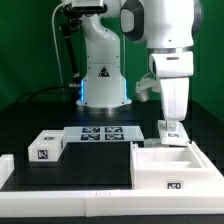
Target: Assemble cabinet
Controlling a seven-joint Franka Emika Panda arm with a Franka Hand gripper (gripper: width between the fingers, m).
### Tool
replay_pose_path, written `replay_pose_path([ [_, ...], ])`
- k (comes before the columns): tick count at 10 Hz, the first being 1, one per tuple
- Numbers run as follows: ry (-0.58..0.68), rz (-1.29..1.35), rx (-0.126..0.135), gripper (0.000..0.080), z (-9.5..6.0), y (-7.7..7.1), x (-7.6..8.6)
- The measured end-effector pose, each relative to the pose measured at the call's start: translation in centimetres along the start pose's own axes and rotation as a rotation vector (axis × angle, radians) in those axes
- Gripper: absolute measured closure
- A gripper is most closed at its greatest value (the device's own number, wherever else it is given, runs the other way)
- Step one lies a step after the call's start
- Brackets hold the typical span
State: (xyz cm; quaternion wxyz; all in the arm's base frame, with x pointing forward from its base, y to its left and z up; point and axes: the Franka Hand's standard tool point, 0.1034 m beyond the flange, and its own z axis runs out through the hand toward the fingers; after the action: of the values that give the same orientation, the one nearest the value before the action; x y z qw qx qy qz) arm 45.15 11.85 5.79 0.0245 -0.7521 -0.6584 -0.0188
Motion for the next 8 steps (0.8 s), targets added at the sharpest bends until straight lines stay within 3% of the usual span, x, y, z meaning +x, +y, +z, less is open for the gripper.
replay_pose_path([
  [8, 0.009, 0.012, -0.008, 0.0729, 0.1, 1.2, -0.1],
])
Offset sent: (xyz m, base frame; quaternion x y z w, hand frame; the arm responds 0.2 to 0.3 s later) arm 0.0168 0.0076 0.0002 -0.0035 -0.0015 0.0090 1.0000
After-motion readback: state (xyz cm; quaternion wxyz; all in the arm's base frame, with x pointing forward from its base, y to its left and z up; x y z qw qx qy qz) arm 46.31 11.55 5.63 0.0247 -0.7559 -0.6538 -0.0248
